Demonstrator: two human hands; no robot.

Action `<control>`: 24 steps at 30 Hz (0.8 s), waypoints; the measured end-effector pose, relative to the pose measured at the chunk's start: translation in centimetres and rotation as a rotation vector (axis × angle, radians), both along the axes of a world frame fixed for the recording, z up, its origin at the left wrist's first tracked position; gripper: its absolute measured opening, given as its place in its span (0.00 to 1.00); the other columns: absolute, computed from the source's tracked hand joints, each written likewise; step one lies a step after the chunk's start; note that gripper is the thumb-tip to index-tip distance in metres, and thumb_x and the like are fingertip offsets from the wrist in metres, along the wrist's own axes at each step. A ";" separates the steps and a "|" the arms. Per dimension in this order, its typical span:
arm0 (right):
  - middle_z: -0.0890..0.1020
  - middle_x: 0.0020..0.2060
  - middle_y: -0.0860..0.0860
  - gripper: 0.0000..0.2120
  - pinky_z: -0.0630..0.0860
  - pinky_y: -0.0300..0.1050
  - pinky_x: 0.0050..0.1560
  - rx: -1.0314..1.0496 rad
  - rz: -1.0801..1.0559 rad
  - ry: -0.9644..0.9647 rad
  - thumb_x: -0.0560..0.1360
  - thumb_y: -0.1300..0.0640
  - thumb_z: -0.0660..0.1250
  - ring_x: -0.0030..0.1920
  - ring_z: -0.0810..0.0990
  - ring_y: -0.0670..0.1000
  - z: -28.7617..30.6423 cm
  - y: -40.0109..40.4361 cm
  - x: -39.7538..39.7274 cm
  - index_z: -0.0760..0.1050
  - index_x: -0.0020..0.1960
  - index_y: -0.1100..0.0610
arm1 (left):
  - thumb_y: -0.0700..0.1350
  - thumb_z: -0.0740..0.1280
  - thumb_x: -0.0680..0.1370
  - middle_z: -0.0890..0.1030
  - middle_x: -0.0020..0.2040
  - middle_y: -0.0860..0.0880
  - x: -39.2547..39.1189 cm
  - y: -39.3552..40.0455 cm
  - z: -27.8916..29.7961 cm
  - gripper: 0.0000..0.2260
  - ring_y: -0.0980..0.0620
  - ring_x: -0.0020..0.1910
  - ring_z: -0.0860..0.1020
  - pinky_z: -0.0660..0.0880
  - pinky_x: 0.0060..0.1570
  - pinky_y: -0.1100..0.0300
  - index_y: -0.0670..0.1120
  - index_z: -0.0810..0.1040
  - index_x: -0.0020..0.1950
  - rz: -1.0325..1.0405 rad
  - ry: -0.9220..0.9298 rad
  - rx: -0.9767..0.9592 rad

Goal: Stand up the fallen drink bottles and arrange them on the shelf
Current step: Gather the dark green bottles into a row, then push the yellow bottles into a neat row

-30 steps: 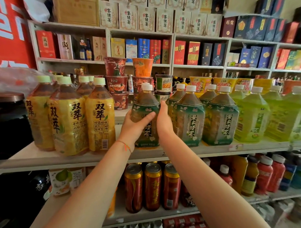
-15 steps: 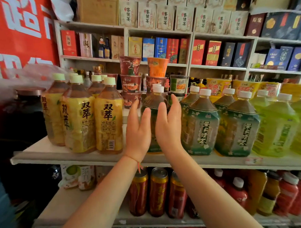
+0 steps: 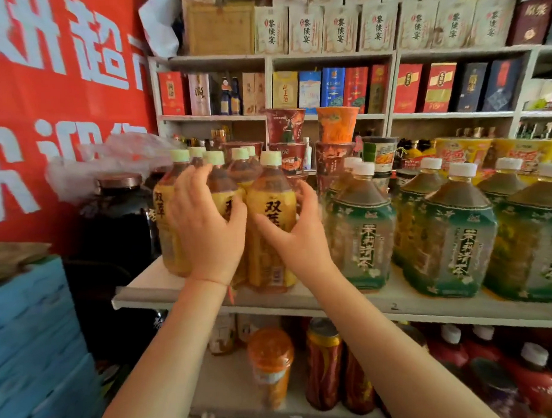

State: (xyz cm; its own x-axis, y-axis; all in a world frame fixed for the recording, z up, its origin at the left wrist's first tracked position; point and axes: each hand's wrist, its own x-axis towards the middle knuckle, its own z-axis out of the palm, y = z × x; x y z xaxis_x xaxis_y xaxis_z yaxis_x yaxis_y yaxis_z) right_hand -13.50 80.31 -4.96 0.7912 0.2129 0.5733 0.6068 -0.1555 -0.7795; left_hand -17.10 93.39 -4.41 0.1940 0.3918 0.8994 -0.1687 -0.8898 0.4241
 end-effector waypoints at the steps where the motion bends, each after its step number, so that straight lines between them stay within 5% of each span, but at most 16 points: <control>1: 0.71 0.69 0.45 0.46 0.73 0.50 0.68 0.032 0.012 0.100 0.71 0.42 0.75 0.69 0.72 0.48 0.4 0.5 0.3 0.53 0.79 0.49 | 0.49 0.70 0.78 0.75 0.68 0.42 -0.1 1.2 0.1 0.25 0.42 0.68 0.72 0.68 0.69 0.40 0.42 0.70 0.72 -0.030 0.066 0.016; 6: 0.77 0.61 0.46 0.44 0.78 0.46 0.58 0.138 -0.094 0.217 0.67 0.39 0.77 0.59 0.78 0.46 0.0 2.7 0.7 0.61 0.75 0.50 | 0.58 0.75 0.72 0.74 0.69 0.43 -0.3 5.0 0.5 0.39 0.43 0.68 0.71 0.67 0.70 0.46 0.42 0.65 0.75 -0.139 0.224 0.118; 10: 0.68 0.71 0.54 0.52 0.69 0.52 0.70 0.194 -0.440 0.058 0.68 0.38 0.77 0.70 0.69 0.54 -1.2 4.6 -0.1 0.51 0.79 0.54 | 0.59 0.76 0.72 0.77 0.65 0.44 -0.3 6.0 0.4 0.37 0.44 0.65 0.74 0.66 0.68 0.44 0.40 0.69 0.73 -0.179 0.147 0.162; 17: 0.62 0.70 0.69 0.43 0.66 0.67 0.68 -0.101 -0.821 -0.178 0.76 0.45 0.67 0.68 0.64 0.69 -2.1 7.6 1.3 0.42 0.79 0.53 | 0.57 0.74 0.75 0.78 0.63 0.45 -0.3 7.2 -0.6 0.32 0.49 0.62 0.72 0.67 0.69 0.40 0.40 0.69 0.72 -0.318 0.069 0.179; 24: 0.63 0.70 0.64 0.51 0.73 0.58 0.62 -0.385 -0.843 -0.097 0.74 0.38 0.69 0.68 0.68 0.65 -1.5 6.0 0.7 0.38 0.81 0.53 | 0.60 0.69 0.77 0.75 0.66 0.44 0.6 7.4 -1.2 0.33 0.45 0.67 0.73 0.62 0.73 0.39 0.42 0.67 0.74 -0.333 0.084 0.184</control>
State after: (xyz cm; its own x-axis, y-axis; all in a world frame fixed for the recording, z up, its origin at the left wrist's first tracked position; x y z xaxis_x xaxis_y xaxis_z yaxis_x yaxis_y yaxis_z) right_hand -12.83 86.30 -6.47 0.7234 -0.2206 0.6543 0.2358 -0.8117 -0.5344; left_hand -16.54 100.78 -5.61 0.3599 0.1285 0.9241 -0.4329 -0.8544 0.2874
